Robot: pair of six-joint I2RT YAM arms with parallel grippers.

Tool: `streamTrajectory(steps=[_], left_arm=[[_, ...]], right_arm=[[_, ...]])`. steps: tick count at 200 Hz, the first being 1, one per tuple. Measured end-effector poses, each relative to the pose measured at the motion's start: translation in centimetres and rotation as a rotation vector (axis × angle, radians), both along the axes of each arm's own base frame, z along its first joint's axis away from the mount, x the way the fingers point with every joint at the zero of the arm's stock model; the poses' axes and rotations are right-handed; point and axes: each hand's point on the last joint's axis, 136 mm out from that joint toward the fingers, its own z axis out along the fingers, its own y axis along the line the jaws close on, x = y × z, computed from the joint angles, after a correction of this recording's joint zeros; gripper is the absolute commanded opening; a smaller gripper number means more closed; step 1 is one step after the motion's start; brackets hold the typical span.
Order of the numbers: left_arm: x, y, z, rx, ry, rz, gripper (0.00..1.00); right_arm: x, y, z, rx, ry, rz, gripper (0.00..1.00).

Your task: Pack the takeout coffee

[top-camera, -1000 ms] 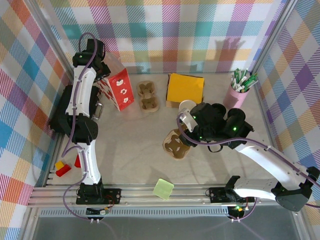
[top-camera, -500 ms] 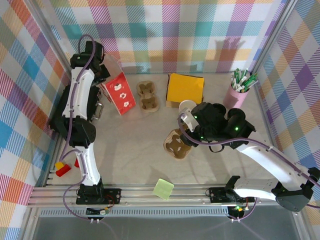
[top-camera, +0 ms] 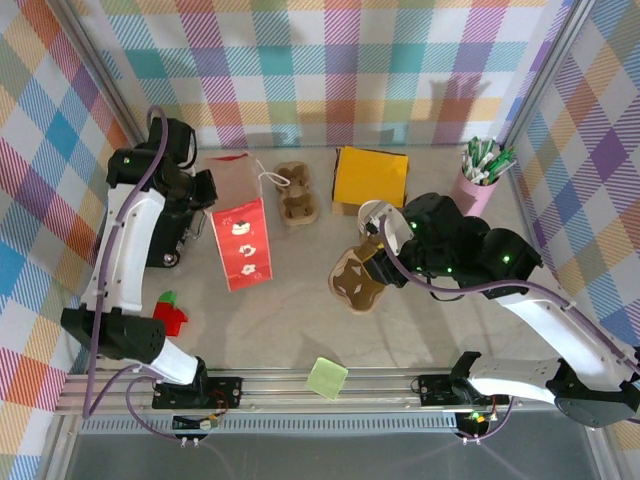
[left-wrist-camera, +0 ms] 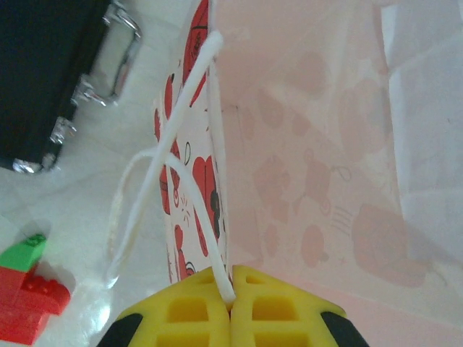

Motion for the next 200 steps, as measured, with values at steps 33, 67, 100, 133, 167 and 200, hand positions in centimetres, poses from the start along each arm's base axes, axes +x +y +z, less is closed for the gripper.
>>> streamTrajectory(steps=[33,67,100,133,167,200], left_arm=[[-3.7,-3.8,0.4,-0.061,0.001,-0.176,0.00],[-6.8,-8.7,0.7,-0.100,-0.009,-0.401,0.00],[-8.4,-12.6,-0.1,-0.164,-0.001,-0.575,0.00],[-8.5,-14.9,-1.0,-0.238,-0.021,-0.693,0.00],[-8.3,-16.2,-1.4,-0.265,-0.049,-0.789,0.00],[-8.2,-16.7,-1.9,-0.260,-0.076,-0.858,0.00]], right_arm=[[-0.4,0.3,2.0,0.039,-0.005,0.022,0.35],[-0.7,1.1,4.7,0.092,0.002,0.053,0.35],[-1.3,2.2,7.3,0.159,0.036,0.093,0.35],[-1.5,3.6,8.6,0.210,0.111,0.145,0.35],[0.3,4.8,8.4,0.274,0.260,0.166,0.34],[1.9,6.7,6.2,0.296,0.430,0.206,0.34]])
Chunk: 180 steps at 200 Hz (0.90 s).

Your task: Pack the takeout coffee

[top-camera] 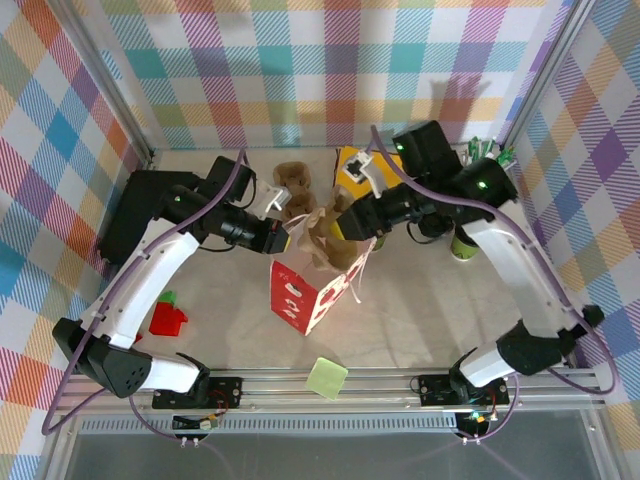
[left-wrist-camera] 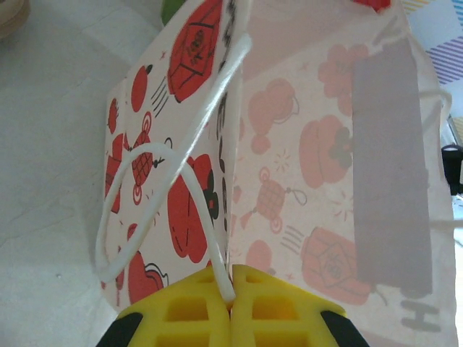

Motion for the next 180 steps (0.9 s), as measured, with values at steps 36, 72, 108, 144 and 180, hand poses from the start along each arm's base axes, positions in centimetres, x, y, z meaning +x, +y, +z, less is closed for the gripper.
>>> streamTrajectory(steps=[36,72,108,144,180], left_arm=[[0.4,-0.2,0.2,0.003,-0.059,-0.048,0.00],[0.5,-0.3,-0.3,0.013,-0.085,-0.080,0.00],[0.5,-0.3,-1.2,0.022,-0.083,-0.095,0.00],[0.5,-0.3,-1.5,0.026,-0.096,-0.112,0.00],[0.4,-0.2,-1.4,0.026,-0.114,-0.124,0.00]], right_arm=[[0.0,1.6,-2.5,0.006,0.127,0.084,0.34],[0.5,2.1,-5.4,-0.028,0.184,0.115,0.35],[1.8,1.7,-8.8,-0.114,0.188,0.093,0.35],[3.4,1.3,-11.9,-0.209,0.183,0.048,0.34],[4.6,0.6,-13.9,-0.295,0.164,-0.010,0.34]])
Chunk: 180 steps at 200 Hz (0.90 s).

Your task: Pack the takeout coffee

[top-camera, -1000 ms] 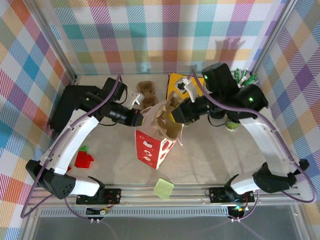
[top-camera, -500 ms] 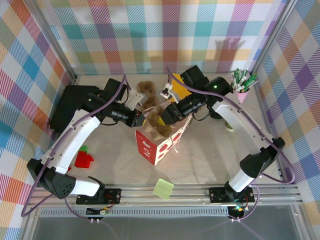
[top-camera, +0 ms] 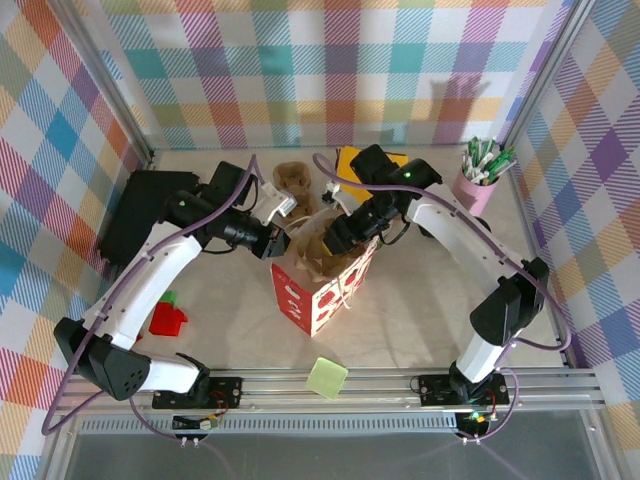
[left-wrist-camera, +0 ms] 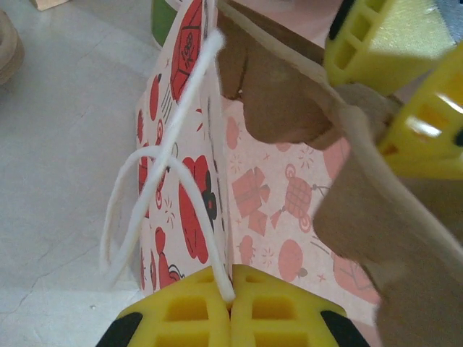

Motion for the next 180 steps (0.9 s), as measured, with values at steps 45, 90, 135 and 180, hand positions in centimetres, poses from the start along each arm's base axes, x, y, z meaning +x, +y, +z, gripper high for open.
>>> streamTrajectory(steps=[45,90,135,180], left_arm=[[0.1,-0.2,0.0,-0.009,-0.007,-0.005,0.00],[0.3,-0.3,-0.2,-0.014,-0.015,-0.005,0.00],[0.5,-0.3,-0.4,-0.014,-0.019,-0.004,0.00],[0.5,-0.2,-0.5,-0.006,-0.020,0.002,0.00]], right_arm=[[0.9,-0.6,-1.4,-0.077,-0.006,-0.073,0.33],[0.6,-0.2,-2.6,-0.162,-0.051,-0.085,0.33],[0.3,-0.1,-4.4,-0.267,-0.111,-0.068,0.33],[0.6,-0.4,-5.7,-0.329,-0.161,-0.068,0.33]])
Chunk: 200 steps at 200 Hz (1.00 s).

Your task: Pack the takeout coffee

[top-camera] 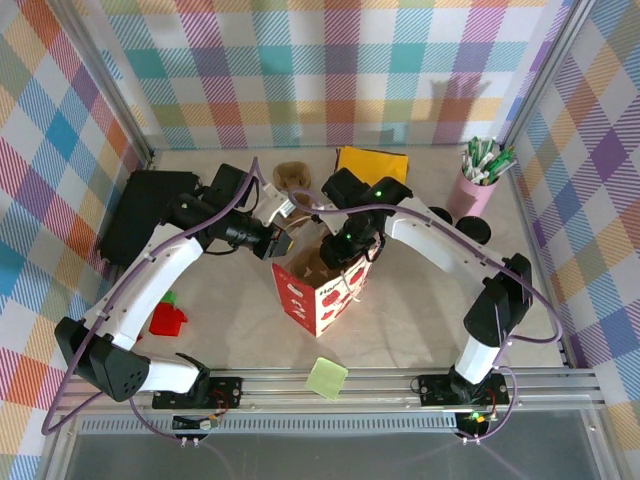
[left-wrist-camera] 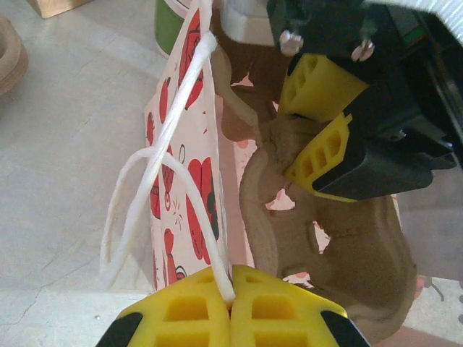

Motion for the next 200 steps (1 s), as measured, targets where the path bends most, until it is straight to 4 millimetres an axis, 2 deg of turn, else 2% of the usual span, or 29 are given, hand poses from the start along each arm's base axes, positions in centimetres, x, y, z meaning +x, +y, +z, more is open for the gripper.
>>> streamTrajectory(steps=[93,200], left_arm=[[0.9,0.6,-0.4,0.021,-0.013,0.072,0.00],[1.2,0.4,-0.3,0.007,-0.011,0.089,0.00]], right_arm=[[-1.1,-0.7,-3.3,-0.089,-0.010,0.027,0.33],[-0.9,-0.5,-4.9,-0.098,-0.091,0.045,0.36]])
